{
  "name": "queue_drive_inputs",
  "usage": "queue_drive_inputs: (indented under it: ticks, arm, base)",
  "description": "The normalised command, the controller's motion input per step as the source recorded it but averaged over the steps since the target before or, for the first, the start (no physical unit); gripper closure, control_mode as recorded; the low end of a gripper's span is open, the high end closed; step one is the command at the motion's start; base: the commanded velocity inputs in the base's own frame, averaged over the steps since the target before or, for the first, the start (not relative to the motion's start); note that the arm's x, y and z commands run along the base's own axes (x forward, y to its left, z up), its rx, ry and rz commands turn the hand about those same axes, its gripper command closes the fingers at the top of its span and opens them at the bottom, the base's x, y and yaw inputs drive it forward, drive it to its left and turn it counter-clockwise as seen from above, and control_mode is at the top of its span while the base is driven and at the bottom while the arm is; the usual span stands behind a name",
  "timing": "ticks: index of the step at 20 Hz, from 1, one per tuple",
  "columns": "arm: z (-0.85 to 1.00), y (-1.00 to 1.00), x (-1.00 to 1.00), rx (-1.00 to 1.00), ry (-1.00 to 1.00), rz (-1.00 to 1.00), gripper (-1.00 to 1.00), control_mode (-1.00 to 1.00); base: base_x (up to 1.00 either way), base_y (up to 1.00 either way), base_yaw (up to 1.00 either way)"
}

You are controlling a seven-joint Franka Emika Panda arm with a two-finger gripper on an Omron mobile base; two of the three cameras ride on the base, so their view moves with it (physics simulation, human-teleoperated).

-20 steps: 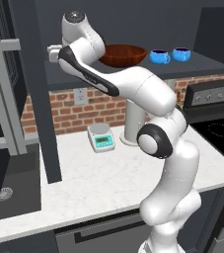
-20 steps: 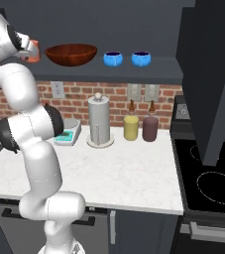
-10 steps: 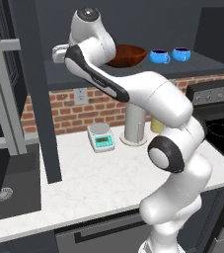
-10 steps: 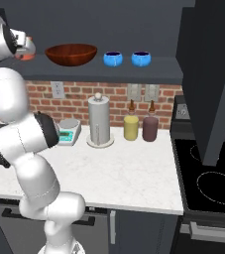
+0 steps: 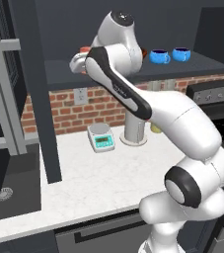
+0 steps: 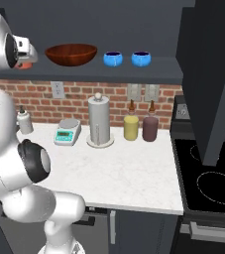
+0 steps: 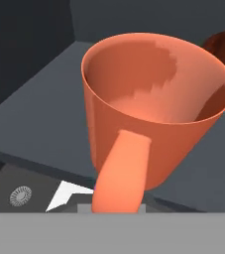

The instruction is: Gather all objects into one cabinet and sort the glasses and bowls to opposite sides.

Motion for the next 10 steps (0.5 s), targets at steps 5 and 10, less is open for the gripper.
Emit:
queue_drive_inputs:
  ticks: [5,10]
  arm:
    - [0.00,-0.60,-0.46,-0.01,0.11,0.03,1.00,-1.00]
    - [0.00,-0.96,-0.26,0.00,0.06,0.00,1.00,-1.00]
  base:
    - [0.00,0.00,0.00]
    - [0.00,0.00,0.00]
